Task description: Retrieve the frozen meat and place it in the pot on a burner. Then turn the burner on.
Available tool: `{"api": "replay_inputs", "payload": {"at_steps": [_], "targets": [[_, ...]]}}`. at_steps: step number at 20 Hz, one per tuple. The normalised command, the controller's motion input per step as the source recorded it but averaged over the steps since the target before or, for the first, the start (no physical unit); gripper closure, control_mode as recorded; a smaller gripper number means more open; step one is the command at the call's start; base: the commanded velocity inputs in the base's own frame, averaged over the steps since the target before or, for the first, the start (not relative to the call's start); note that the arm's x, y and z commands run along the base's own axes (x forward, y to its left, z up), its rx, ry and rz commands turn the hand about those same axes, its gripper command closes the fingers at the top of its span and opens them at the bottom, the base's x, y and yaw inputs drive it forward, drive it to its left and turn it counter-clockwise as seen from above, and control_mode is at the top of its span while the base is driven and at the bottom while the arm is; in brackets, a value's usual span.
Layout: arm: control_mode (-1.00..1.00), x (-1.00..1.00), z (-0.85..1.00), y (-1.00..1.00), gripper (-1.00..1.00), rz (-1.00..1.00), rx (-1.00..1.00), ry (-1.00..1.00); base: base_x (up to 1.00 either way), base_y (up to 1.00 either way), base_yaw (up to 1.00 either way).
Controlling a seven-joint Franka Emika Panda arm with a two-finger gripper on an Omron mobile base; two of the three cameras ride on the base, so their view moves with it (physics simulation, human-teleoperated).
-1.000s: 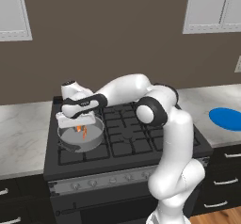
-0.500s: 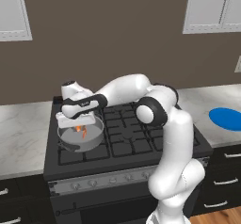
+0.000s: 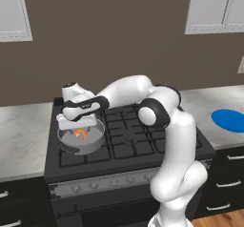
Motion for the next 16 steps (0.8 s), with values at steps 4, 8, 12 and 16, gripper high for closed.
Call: {"api": "replay_inputs", "payload": {"at_steps": [4,8,12,16], "targets": [[-1.0,-0.17,0.23,-0.04,-1.0,0.0,0.03,0.0,0.0,0.0,0.0],[-1.0,-0.14,0.49,-0.01,-1.0,0.0,0.05,0.0,0.0,0.0,0.0],[-1.0,-0.11,0.33,-0.32,-1.0,-0.04,0.0,0.0,0.0,0.0,0.0],[-1.0,-0.36,0.26,-0.33,-1.0,-0.08,0.0,0.0,0.0,0.0,0.0]]}}
